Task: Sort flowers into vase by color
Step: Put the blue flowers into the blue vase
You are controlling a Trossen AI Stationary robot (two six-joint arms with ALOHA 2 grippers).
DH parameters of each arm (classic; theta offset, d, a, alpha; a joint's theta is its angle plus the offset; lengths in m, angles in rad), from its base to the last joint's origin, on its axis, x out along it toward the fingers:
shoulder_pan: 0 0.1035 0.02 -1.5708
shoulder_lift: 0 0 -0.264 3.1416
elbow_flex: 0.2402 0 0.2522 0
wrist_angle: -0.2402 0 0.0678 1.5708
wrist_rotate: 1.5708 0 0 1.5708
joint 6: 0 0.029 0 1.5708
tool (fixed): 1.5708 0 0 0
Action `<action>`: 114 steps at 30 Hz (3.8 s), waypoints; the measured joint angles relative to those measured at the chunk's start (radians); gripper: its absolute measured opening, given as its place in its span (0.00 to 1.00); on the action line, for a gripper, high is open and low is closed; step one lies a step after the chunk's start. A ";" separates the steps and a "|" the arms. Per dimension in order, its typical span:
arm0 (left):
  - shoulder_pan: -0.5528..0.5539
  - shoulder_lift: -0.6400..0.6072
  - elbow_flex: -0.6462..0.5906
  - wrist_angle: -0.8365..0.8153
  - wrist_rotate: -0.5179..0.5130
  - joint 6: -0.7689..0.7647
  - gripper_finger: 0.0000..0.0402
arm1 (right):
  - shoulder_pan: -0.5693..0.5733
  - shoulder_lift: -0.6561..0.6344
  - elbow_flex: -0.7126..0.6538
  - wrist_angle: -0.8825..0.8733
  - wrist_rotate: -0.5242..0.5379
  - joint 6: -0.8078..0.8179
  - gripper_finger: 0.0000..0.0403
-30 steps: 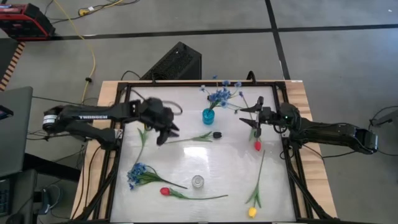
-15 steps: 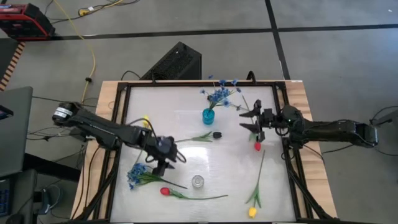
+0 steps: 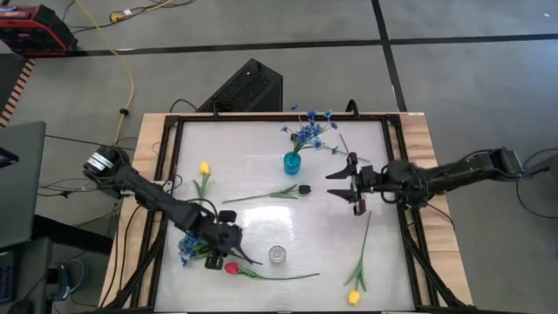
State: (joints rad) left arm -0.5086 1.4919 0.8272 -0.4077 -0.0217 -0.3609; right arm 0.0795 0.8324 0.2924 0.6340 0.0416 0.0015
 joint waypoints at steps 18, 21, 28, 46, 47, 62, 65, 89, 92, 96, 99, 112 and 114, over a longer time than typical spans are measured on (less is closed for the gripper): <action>-0.042 0.115 -0.013 -0.031 0.042 0.124 0.35 | 0.270 0.254 0.088 -0.006 0.029 0.125 0.55; -0.038 0.126 -0.007 -0.046 0.037 0.180 0.34 | 0.304 0.276 0.088 -0.005 0.090 0.148 0.55; -0.004 0.095 0.022 -0.103 -0.029 0.277 0.11 | 0.367 0.320 0.088 -0.001 0.166 0.160 0.55; 0.210 0.063 0.394 -0.457 -0.468 0.279 0.04 | 0.369 0.322 0.119 0.125 0.243 -0.185 0.55; 0.225 0.063 0.394 -0.443 -0.462 0.300 0.04 | 0.355 0.322 0.140 0.119 0.260 -0.180 0.55; 0.232 0.064 0.394 -0.322 -0.372 0.611 0.04 | 0.069 0.502 0.552 -0.490 0.036 0.283 0.55; 0.217 0.064 0.395 -0.319 -0.403 0.632 0.04 | 0.044 0.587 0.583 -0.478 0.002 0.338 0.55; 0.184 0.064 0.395 -0.335 -0.457 0.689 0.04 | -0.031 0.909 0.804 -0.468 -0.321 0.556 0.54; 0.185 0.064 0.395 -0.344 -0.461 0.699 0.04 | -0.030 0.903 0.804 -0.468 -0.325 0.559 0.48; 0.185 0.064 0.395 -0.338 -0.481 0.705 0.04 | -0.030 0.901 0.804 -0.463 -0.332 0.559 0.36; 0.185 0.064 0.395 -0.332 -0.483 0.706 0.05 | -0.030 0.901 0.804 -0.467 -0.332 0.553 0.25; 0.155 0.063 0.395 -0.342 -0.671 0.699 0.31 | -0.030 0.896 0.804 -0.474 -0.331 0.417 0.08; 0.139 0.055 0.395 -0.402 -0.781 0.664 0.35 | -0.030 0.885 0.796 -0.486 -0.324 0.395 0.08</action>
State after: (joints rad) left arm -0.3691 1.5466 1.2221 -0.8092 -0.8030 0.3034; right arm 0.0498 1.7176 1.0889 0.1483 -0.2825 0.3968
